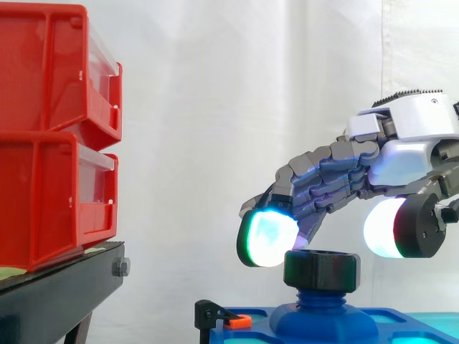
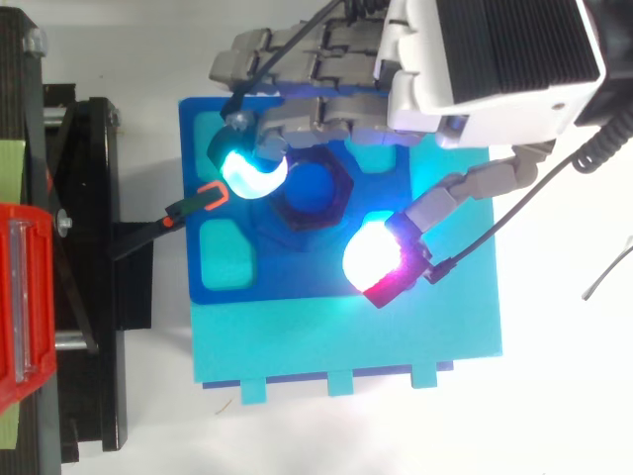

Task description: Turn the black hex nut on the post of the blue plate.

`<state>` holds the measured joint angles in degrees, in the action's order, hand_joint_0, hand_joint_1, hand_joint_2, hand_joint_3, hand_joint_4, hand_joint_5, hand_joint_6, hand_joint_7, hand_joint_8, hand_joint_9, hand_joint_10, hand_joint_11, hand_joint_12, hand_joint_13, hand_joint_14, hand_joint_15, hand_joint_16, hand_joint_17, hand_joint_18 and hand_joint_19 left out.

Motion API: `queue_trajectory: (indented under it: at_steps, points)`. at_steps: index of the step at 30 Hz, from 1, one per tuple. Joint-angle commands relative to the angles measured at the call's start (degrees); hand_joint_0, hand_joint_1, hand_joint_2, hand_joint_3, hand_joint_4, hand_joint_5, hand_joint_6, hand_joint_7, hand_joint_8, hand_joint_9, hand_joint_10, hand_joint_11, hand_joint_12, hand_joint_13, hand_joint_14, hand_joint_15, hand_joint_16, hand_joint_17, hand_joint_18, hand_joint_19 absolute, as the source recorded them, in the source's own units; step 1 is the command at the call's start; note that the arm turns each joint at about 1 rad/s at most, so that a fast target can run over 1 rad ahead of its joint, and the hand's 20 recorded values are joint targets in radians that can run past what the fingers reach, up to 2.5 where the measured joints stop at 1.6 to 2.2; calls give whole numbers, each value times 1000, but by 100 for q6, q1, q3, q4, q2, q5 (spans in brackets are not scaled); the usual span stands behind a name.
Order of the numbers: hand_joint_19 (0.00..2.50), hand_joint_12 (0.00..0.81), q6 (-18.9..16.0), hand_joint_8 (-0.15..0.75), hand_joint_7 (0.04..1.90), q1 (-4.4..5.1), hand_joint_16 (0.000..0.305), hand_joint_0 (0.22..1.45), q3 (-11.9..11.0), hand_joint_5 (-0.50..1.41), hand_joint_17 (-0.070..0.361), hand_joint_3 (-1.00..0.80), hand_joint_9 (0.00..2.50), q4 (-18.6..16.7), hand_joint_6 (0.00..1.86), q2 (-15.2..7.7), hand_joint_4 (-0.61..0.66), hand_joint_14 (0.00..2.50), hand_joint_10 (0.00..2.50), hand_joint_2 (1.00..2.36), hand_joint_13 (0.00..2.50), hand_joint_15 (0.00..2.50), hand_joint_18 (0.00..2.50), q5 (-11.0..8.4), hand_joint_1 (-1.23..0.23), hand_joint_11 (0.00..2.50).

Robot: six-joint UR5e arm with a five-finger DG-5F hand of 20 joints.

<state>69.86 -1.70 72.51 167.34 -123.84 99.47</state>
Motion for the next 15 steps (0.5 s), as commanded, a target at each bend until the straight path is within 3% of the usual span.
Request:
queue_trajectory:
  at_steps: [1, 15]
  points:
    - [563, 364, 1, 268, 925, -23, 56, 456, 0, -216, 127, -500, 237, 1, 504, 0, 258, 5, 1, 1000, 331, 124, 398, 37, -588, 61]
    - [569, 365, 1, 275, 923, -120, 57, 451, -9, -213, 129, -500, 251, 36, 504, 9, 267, 5, 1, 1000, 347, 134, 415, 107, -533, 58]
